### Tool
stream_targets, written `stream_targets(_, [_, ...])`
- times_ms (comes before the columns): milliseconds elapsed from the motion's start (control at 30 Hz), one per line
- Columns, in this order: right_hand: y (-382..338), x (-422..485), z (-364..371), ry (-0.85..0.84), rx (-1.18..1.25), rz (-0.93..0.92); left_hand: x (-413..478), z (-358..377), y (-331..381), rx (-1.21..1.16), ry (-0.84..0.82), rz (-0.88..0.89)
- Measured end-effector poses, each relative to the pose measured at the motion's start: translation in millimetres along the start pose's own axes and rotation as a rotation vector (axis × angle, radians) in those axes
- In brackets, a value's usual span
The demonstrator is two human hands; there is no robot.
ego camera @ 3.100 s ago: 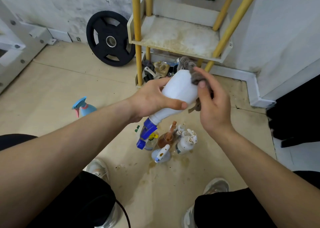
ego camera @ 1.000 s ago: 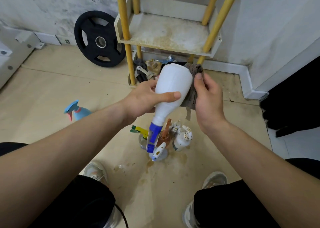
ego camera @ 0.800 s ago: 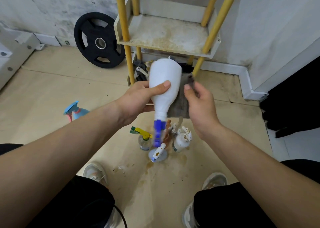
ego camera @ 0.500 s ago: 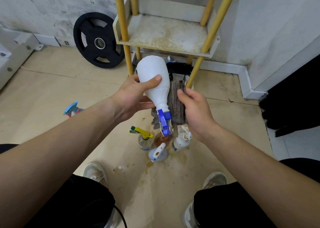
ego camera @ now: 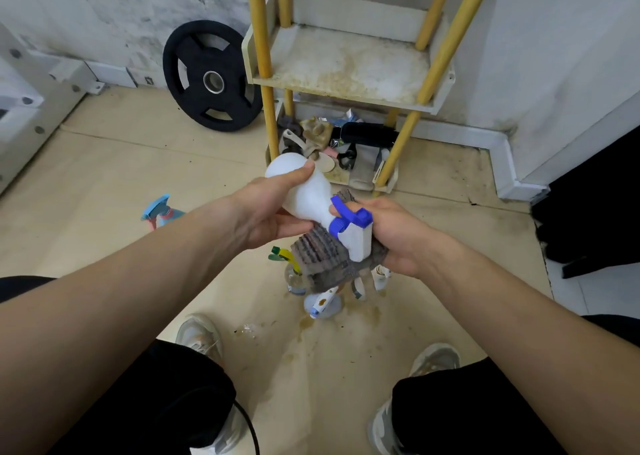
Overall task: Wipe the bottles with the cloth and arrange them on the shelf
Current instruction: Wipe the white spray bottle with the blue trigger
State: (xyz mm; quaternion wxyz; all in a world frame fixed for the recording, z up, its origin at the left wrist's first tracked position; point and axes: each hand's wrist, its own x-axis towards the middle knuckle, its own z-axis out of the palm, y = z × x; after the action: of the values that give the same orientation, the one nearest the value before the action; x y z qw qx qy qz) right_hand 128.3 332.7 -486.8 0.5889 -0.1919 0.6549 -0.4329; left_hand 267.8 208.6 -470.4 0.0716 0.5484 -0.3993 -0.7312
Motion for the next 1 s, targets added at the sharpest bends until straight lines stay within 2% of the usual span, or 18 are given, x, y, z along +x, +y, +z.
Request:
stream_targets(100, [-2, 7, -1, 0.034, 0.098, 0.060, -3, -5, -1, 0.203, 0.096, 0.046])
stream_targets(200, [2, 16, 2, 0.059, 0.101, 0.109, -13, -9, -5, 0.467, 0.312, 0.430])
stream_targets(233, [4, 18, 5, 0.069, 0.107, 0.127, -19, -10, -6, 0.502, 0.276, 0.552])
stream_targets(267, [5, 21, 8, 0.070, 0.113, 0.143, -26, -10, -8, 0.523, 0.170, 0.625])
stream_targets(333, [6, 28, 15, 0.055, 0.133, 0.169, -37, -11, -16, 0.554, -0.080, 0.611])
stream_targets(400, [6, 35, 23, 0.048, 0.140, 0.192, -41, -13, -28, 0.586, -0.194, 0.569])
stream_targets(567, [6, 50, 57, 0.043, 0.165, 0.191, -25, -26, -44, 0.575, 0.058, 0.732])
stream_targets(667, [6, 57, 79, 0.099, 0.152, 0.079, -14, -48, -33, 0.519, 0.236, 0.699])
stream_targets(767, [7, 63, 99, 0.119, 0.036, -0.064, -4, -76, -20, 0.491, 0.418, 0.626])
stream_targets(867, [8, 70, 112, 0.055, -0.131, -0.103, 8, -105, -18, 0.592, 0.477, 0.576])
stream_targets(1000, [23, 96, 127, 0.104, -0.364, -0.079, 42, -138, -27, 0.682, 0.477, 0.468])
